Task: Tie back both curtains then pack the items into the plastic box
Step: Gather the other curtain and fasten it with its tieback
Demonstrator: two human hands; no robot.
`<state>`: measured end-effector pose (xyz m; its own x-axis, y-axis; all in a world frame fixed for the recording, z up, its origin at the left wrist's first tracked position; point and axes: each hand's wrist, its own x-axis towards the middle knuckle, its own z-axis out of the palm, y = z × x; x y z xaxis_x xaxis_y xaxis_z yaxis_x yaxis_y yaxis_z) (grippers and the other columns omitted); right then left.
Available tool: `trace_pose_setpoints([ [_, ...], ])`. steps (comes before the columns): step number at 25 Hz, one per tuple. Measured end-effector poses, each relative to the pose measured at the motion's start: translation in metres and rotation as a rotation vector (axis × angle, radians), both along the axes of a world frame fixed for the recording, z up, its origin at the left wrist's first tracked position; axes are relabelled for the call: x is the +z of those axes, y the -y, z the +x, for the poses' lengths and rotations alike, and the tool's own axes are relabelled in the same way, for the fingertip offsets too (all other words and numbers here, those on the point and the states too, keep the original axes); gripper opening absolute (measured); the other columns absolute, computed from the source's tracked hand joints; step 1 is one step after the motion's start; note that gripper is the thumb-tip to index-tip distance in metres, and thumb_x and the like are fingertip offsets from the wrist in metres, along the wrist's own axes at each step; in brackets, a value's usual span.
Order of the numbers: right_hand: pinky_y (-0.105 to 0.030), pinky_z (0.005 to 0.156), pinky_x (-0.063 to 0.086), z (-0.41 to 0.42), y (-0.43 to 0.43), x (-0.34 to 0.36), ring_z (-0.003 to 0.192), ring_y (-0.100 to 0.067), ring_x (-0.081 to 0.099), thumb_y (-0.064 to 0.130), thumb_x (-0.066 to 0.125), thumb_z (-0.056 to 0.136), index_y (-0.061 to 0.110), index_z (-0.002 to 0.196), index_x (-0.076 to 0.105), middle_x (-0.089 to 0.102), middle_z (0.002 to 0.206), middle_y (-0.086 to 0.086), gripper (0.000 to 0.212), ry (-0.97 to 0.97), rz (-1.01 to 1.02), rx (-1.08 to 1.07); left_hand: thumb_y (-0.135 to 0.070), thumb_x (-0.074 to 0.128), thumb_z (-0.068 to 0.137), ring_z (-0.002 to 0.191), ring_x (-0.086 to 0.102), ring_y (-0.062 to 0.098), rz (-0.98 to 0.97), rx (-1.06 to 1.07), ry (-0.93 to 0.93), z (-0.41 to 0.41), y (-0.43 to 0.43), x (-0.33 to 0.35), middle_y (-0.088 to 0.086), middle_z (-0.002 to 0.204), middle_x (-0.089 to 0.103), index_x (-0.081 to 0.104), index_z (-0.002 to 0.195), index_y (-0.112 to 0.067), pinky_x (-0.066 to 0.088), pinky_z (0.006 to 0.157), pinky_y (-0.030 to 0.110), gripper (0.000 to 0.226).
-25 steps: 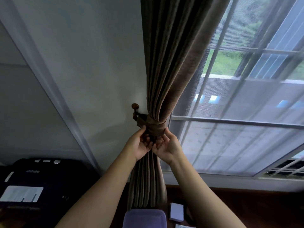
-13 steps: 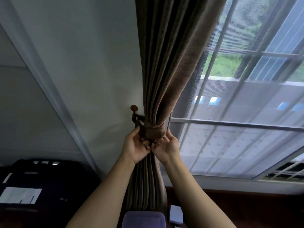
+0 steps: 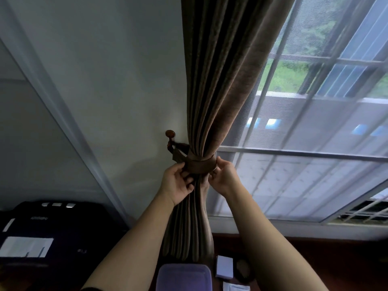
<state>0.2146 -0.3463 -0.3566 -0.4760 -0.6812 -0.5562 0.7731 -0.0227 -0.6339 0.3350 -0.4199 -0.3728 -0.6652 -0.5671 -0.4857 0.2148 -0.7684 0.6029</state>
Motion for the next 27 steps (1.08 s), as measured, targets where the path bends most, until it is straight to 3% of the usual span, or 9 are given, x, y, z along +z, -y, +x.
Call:
trace_pose_setpoints([
  [3, -0.019, 0.067, 0.046, -0.008, -0.002, 0.007, 0.075, -0.008, 0.053, 0.033, 0.045, 0.096, 0.014, 0.102, 0.055, 0.058, 0.085, 0.000, 0.022, -0.364, 0.180, 0.131, -0.025, 0.050, 0.089, 0.058, 0.043, 0.011, -0.232, 0.011, 0.296, -0.003, 0.001, 0.015, -0.002, 0.067, 0.057, 0.057, 0.089, -0.013, 0.029, 0.052, 0.024, 0.014],
  [6, -0.024, 0.078, 0.050, -0.007, -0.010, 0.006, 0.090, -0.011, 0.059, 0.022, 0.052, 0.093, 0.011, 0.110, 0.055, 0.063, 0.104, -0.004, 0.021, -0.933, 0.282, -0.028, -0.014, 0.058, 0.087, 0.070, 0.051, 0.004, -0.795, 0.329, 0.558, 0.008, 0.003, 0.024, 0.001, 0.089, 0.056, 0.047, 0.114, -0.009, 0.040, 0.057, 0.014, 0.029],
  [8, -0.031, 0.093, 0.049, -0.002, -0.014, 0.010, 0.104, -0.013, 0.060, 0.013, 0.050, 0.085, 0.014, 0.120, 0.057, 0.065, 0.114, -0.003, 0.035, -1.059, 0.154, 0.050, -0.003, 0.059, 0.084, 0.076, 0.054, 0.001, -1.276, 0.300, 0.468, 0.015, 0.008, 0.034, 0.001, 0.096, 0.057, 0.054, 0.111, -0.007, 0.042, 0.065, 0.005, 0.027],
  [10, -0.024, 0.085, 0.049, 0.005, -0.014, 0.014, 0.099, -0.012, 0.059, 0.006, 0.046, 0.066, 0.014, 0.124, 0.053, 0.065, 0.107, 0.001, 0.059, -1.002, 0.022, 0.275, -0.005, 0.062, 0.084, 0.082, 0.060, 0.007, -1.502, 0.068, 0.427, 0.017, 0.015, 0.037, 0.003, 0.099, 0.063, 0.061, 0.104, -0.007, 0.043, 0.075, 0.007, 0.021],
  [14, -0.018, 0.064, 0.040, 0.011, -0.010, 0.032, 0.082, -0.010, 0.049, -0.001, 0.036, 0.047, 0.005, 0.128, 0.043, 0.055, 0.093, 0.001, 0.082, -0.973, -0.084, 0.471, -0.015, 0.067, 0.083, 0.085, 0.064, 0.016, -1.522, 0.017, 0.455, 0.021, 0.026, 0.037, 0.007, 0.095, 0.069, 0.064, 0.094, -0.007, 0.050, 0.078, 0.022, 0.013],
  [18, 0.000, 0.079, 0.039, 0.019, -0.021, 0.005, 0.122, 0.003, 0.040, -0.005, 0.038, 0.060, 0.015, 0.149, 0.020, 0.037, 0.143, 0.007, 0.093, -0.926, 0.024, 0.425, -0.016, 0.062, 0.088, 0.099, 0.057, 0.010, -1.409, 0.208, 0.472, 0.038, 0.022, 0.021, -0.003, 0.111, 0.061, 0.062, 0.110, -0.008, 0.043, 0.084, 0.012, 0.023],
  [21, -0.019, 0.111, 0.023, 0.033, -0.045, -0.027, 0.145, -0.013, 0.014, 0.008, 0.043, 0.061, 0.014, 0.151, 0.011, 0.013, 0.159, -0.001, 0.095, -0.859, 0.207, 0.345, -0.017, 0.052, 0.094, 0.113, 0.055, 0.016, -1.245, 0.208, 0.603, 0.059, 0.011, -0.010, 0.003, 0.124, 0.059, 0.055, 0.125, -0.007, 0.041, 0.095, 0.021, 0.032],
  [25, -0.028, 0.112, 0.017, 0.048, -0.076, -0.066, 0.146, -0.019, 0.012, 0.004, 0.044, 0.088, 0.009, 0.150, 0.012, 0.012, 0.159, -0.007, 0.070, -0.894, 0.367, 0.433, -0.022, 0.046, 0.097, 0.124, 0.052, 0.025, -1.174, -0.145, 0.807, 0.082, -0.004, -0.059, 0.013, 0.134, 0.055, 0.048, 0.134, -0.007, 0.038, 0.102, 0.027, 0.040],
  [27, -0.031, 0.115, 0.015, 0.056, -0.091, -0.086, 0.146, -0.020, 0.013, 0.018, 0.046, 0.095, 0.008, 0.150, 0.012, 0.012, 0.159, -0.009, 0.065, -0.964, 0.463, 0.519, -0.026, 0.044, 0.097, 0.124, 0.051, 0.027, -1.166, -0.304, 0.882, 0.092, -0.016, -0.083, 0.014, 0.136, 0.054, 0.046, 0.135, -0.007, 0.040, 0.103, 0.032, 0.043],
])
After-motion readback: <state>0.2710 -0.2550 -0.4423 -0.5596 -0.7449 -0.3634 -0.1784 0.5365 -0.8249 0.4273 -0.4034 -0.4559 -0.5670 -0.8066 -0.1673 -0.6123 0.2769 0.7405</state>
